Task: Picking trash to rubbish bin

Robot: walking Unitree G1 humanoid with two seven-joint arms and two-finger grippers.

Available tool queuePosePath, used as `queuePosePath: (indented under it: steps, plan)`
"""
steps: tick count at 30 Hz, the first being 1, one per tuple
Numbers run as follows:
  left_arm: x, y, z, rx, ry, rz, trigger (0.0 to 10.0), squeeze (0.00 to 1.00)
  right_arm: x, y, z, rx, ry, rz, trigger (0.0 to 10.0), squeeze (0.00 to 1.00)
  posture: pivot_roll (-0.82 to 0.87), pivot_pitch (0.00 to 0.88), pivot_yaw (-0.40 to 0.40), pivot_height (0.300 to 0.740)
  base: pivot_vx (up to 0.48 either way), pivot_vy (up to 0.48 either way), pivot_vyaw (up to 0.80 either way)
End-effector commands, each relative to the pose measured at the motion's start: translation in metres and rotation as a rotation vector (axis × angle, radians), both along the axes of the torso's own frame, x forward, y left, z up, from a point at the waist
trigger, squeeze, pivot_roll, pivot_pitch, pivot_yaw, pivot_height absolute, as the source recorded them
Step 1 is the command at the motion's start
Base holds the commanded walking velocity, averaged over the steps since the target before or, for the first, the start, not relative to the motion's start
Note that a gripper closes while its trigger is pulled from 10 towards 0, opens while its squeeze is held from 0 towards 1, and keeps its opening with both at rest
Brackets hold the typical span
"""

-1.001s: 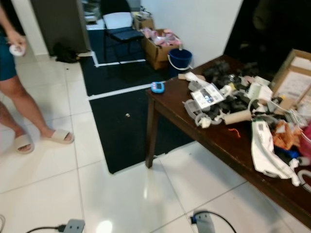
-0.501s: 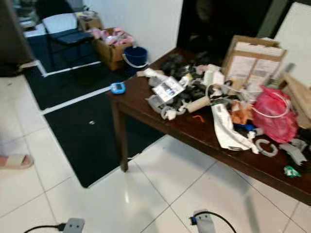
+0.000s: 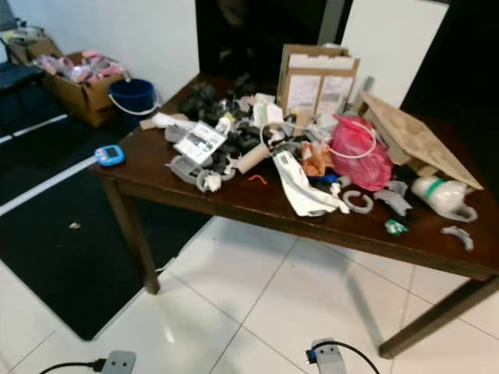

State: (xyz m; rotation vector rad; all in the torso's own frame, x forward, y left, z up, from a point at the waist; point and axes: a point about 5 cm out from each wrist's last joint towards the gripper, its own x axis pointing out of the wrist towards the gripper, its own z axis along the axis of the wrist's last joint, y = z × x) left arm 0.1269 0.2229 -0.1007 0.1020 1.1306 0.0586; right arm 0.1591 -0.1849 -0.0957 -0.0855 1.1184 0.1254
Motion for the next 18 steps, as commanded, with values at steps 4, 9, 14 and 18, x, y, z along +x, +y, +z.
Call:
queuePosePath:
  steps: [4,9,14,18]
  plan:
    - [-0.0015,-0.0014,-0.0009,0.003,0.014,-0.020,10.0,0.00,-0.0064,-0.0003,-0.0026,-0.001,0.022,-0.005,10.0,0.00,0.12,0.057,-0.051,0.740,0.000,0.000,-0.80]
    - [-0.0005,-0.0009,-0.0005,0.005,0.012,-0.023,10.0,0.00,-0.0058,0.0008,-0.0025,0.002,0.021,-0.004,10.0,0.00,0.12,0.062,-0.050,0.740,0.000,0.000,-0.80]
    - [-0.0012,-0.0013,-0.0007,0.000,0.011,-0.019,10.0,0.00,-0.0058,0.0014,-0.0025,0.006,0.020,-0.007,10.0,0.00,0.12,0.066,-0.050,0.740,0.000,0.000,-0.80]
    - [-0.0022,-0.0016,-0.0011,-0.001,0.012,-0.014,10.0,0.00,-0.0065,0.0015,-0.0028,0.007,0.022,-0.008,10.0,0.00,0.12,0.069,-0.051,0.740,0.000,0.000,-0.80]
